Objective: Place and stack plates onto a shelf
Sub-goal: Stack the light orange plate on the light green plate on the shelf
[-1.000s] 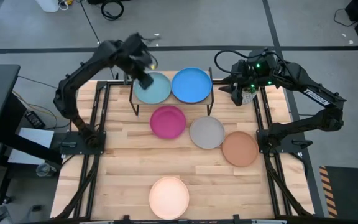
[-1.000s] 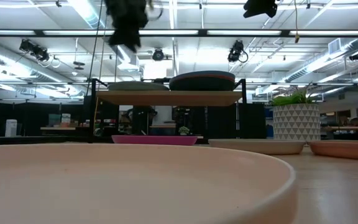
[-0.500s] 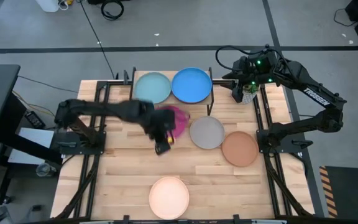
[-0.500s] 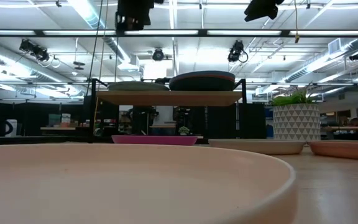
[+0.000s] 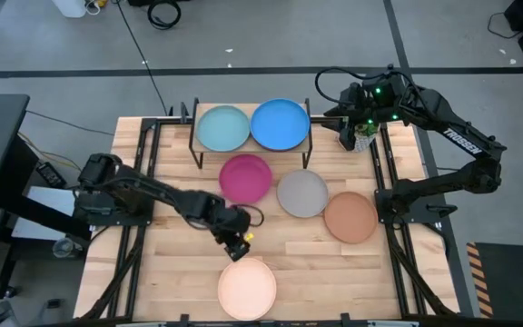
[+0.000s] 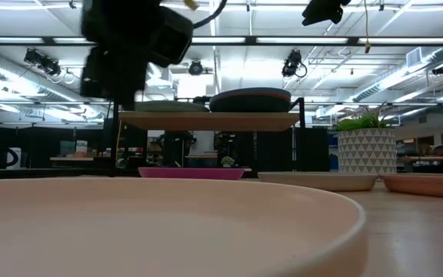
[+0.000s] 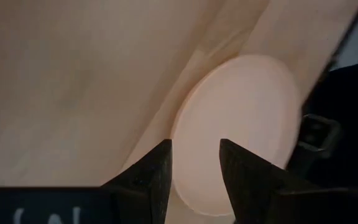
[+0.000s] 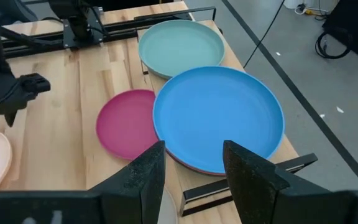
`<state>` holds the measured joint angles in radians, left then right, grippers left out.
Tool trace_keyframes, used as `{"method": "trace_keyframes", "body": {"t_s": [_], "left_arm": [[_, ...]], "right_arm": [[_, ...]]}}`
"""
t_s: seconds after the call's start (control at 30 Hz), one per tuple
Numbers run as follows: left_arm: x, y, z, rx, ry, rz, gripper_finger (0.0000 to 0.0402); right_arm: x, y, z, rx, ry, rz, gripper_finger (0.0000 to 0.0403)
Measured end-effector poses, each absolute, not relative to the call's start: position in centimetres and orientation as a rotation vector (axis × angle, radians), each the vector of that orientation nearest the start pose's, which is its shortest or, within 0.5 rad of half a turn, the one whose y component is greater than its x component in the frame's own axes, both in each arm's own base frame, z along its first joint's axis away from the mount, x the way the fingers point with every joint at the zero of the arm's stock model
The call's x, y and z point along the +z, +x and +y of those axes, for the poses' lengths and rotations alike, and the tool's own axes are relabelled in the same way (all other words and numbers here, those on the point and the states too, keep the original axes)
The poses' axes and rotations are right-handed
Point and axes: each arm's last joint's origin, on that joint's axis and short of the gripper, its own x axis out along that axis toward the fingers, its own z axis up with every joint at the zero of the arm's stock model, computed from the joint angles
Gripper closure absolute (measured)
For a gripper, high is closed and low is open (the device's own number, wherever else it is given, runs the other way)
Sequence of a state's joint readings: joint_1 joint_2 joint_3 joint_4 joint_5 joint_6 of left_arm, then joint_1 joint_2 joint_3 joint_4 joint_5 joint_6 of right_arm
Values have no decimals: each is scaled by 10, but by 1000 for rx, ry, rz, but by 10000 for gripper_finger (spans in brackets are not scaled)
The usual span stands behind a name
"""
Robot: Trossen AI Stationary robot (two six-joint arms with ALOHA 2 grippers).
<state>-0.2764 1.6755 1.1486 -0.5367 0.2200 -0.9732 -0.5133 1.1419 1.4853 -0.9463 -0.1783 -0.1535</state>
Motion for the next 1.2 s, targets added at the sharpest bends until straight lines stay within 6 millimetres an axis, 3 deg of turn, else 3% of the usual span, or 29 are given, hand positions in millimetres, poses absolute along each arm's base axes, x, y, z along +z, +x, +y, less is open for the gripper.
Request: {"method": "trace_keyframes", "body": {"t_s": [0.4,0.9,1.2], "left_arm": [[169,329,-134,158,-772,1235,260],[156,323,-154,206,-654,1227,262],[155,320,-153,225,-640,1250,331]], "right_arm": [[427,177,-93,-273,62,600,235],[427,176,-93,-272,66,607,235],[427,176,-93,-271,65,607,235]]}}
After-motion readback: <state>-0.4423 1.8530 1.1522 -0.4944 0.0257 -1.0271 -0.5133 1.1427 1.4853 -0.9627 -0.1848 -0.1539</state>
